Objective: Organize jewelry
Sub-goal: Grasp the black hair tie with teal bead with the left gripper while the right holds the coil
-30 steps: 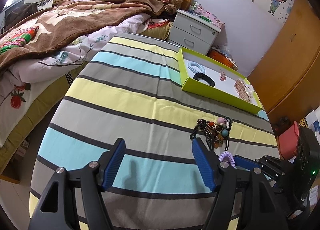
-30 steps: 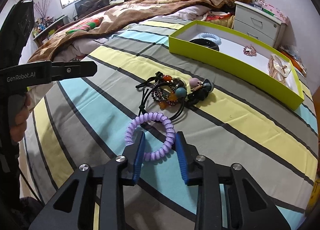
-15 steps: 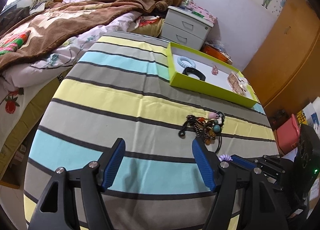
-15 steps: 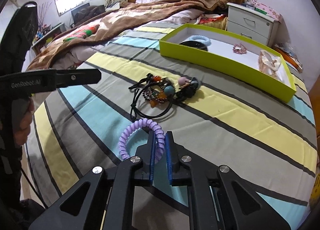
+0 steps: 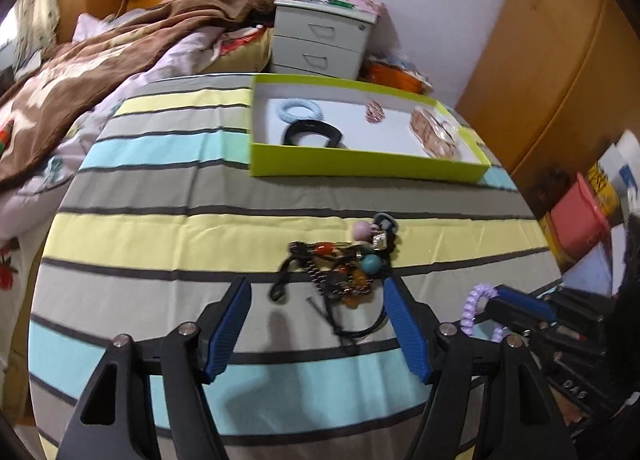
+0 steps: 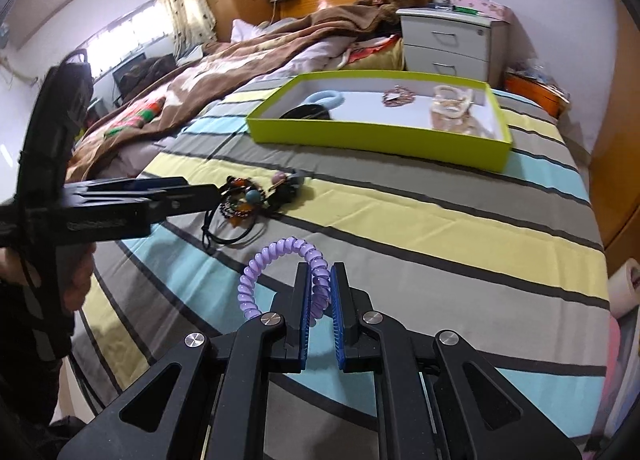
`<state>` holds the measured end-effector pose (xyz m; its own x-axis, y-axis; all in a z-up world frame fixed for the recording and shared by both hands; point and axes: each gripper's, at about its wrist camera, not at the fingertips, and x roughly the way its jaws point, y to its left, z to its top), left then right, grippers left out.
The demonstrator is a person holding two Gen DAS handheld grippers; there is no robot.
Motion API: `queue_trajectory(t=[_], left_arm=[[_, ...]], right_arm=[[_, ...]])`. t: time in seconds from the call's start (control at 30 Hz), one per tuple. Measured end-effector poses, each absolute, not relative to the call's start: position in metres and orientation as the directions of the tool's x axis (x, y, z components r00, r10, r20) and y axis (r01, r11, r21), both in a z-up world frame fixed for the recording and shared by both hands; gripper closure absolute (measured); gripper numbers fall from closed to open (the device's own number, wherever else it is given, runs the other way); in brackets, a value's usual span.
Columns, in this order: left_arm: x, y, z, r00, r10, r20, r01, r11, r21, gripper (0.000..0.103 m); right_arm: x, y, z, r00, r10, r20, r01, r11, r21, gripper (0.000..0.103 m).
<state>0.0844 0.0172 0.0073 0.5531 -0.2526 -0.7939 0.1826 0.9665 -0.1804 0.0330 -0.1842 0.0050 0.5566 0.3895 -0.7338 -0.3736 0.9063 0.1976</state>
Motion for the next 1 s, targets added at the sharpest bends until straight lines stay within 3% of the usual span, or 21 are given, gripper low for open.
queue_trajectory(t=[0.33,0.47,0.73,0.8,0.87,1.0], left_arm=[[0.099,-0.012,0.005,0.547,-0.246,-0.801,0.222,0.964,-0.144,0.046],[0.105,-0.019,-0.002,0.527,-0.217,-0.822,0.220,0.969,-0.115,0.064],[0.109,-0.029,-0.005,0.515,-0.213,-0.830,0.233,0.967,-0.104,0.066],[0.109,-0.031,-0.005,0.511,-0.209,-0.834,0.238,0.966,-0.096,0.081],[0.108,-0.031,-0.005,0.511,-0.208,-0.834,0.240,0.966,-0.094,0.087],[0.105,-0.031,-0.002,0.517,-0.215,-0.829,0.247,0.964,-0.096,0.087]], right_arm=[[0.037,-0.203,0.003,0.564,0.412,-0.715,-0.341,0.905,0.253,0.093],[0.039,-0.208,0.000,0.563,0.421,-0.711,-0.334,0.903,0.270,0.093],[0.039,-0.211,0.000,0.563,0.432,-0.705,-0.333,0.899,0.285,0.093],[0.039,-0.211,0.000,0.564,0.434,-0.703,-0.332,0.898,0.288,0.093],[0.039,-0.211,0.000,0.564,0.434,-0.703,-0.332,0.898,0.288,0.093],[0.039,-0.212,0.000,0.565,0.434,-0.702,-0.331,0.898,0.288,0.093]])
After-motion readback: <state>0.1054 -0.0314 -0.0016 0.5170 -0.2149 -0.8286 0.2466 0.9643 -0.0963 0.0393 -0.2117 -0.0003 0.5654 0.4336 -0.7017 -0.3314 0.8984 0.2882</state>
